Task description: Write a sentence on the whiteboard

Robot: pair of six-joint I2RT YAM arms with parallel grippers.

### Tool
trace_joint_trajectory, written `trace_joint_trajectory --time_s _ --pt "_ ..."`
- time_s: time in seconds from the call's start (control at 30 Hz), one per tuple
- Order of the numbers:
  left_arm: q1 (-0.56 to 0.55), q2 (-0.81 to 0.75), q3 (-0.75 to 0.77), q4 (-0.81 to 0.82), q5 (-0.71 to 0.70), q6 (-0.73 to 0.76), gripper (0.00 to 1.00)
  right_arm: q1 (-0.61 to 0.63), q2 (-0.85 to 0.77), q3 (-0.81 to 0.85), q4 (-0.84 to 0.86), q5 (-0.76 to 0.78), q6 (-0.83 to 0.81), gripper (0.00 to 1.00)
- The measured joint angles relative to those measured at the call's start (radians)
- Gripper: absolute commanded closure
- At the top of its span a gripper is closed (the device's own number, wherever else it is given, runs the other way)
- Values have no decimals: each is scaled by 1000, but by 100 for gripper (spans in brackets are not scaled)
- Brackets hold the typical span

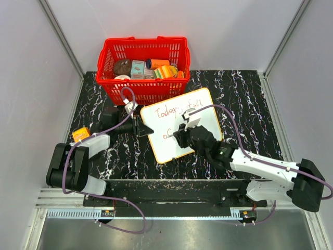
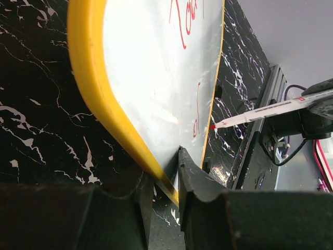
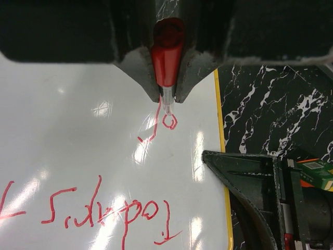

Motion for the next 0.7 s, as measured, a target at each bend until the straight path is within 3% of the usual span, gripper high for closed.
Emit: trace_joint_trajectory --time_s 0.7 --pt "-4 0 0 -1 -3 0 100 -8 95 47 19 52 -23 100"
